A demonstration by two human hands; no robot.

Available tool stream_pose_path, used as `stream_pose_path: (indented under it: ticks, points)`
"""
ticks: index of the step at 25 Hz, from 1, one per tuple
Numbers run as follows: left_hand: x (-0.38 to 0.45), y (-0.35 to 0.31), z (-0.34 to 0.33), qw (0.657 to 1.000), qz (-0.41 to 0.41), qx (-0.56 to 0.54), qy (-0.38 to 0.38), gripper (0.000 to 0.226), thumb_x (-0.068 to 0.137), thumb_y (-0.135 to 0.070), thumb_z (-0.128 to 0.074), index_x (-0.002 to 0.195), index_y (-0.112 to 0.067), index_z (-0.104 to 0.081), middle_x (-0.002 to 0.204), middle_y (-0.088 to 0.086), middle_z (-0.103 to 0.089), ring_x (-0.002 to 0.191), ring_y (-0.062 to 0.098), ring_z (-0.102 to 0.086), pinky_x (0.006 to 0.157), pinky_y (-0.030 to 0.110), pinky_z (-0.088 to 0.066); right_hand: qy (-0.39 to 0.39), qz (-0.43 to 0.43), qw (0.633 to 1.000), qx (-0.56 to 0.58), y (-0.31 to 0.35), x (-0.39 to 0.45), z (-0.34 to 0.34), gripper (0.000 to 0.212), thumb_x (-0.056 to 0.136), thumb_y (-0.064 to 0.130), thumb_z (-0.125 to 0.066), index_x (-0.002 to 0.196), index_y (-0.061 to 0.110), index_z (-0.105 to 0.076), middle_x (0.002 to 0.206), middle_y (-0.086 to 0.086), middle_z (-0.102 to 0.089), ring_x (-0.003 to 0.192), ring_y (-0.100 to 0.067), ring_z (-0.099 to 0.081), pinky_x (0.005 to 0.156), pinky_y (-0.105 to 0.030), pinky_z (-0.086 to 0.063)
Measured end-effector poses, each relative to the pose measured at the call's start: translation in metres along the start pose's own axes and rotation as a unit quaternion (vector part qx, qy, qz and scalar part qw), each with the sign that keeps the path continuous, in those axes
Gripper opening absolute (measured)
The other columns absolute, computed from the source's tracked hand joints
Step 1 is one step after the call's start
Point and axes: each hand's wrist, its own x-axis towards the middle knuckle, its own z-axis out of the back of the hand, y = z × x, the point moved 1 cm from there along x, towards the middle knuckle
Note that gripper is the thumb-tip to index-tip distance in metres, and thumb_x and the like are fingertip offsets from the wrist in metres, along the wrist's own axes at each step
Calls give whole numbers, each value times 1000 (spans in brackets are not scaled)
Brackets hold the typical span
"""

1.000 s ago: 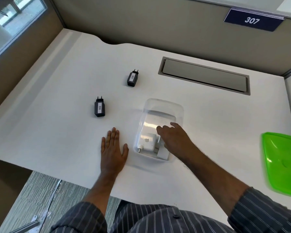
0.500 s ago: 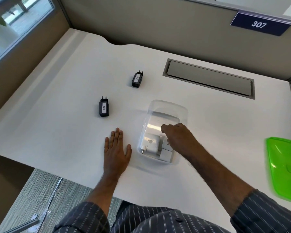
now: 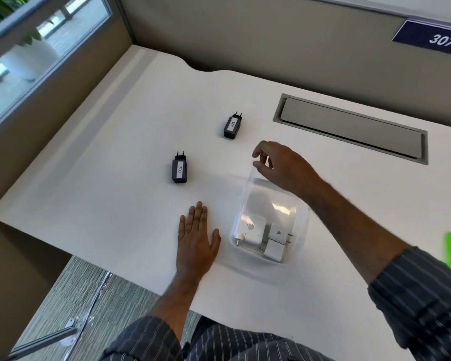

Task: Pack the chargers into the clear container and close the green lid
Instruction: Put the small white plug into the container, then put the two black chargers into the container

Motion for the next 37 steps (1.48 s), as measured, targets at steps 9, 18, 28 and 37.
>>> stream_pose_path:
  ticks: [9,18,28,37]
  points:
    - [2,1,-2,1000,11,0,4,70,102,-44,-37,163,-14,-18,173,2,-12,160,17,-5,130,46,-12,153,121,979,-56,48,84,-99,43,92,19,-61,134,21,-52,128,-2,-56,109,-25,-56,90,-43,-49]
    - [2,1,-4,1000,15,-4,-3,68,104,-43,-38,162,-13,-20,172,3,-13,160,18,-6,130,46,-14,169,259,920,-242,82,119,-151,72,93,-9,-39,155,28,-34,165,8,-26,115,-27,-56,69,-33,-39]
    - [1,2,-7,1000,18,-3,-5,69,104,-43,-40,162,-14,-20,173,2,-12,160,16,-3,130,46,-13,141,306,876,-344,84,125,-164,40,81,-6,-58,110,21,-64,103,0,-62,82,-26,-63,54,-33,-29]
    - [1,1,-5,1000,15,4,-7,68,104,-43,-39,161,-11,-23,172,4,-15,160,17,-8,130,46,-15,46,306,898,-313,76,79,-103,53,91,21,-66,141,24,-51,114,0,-59,84,-24,-57,50,-34,-28]
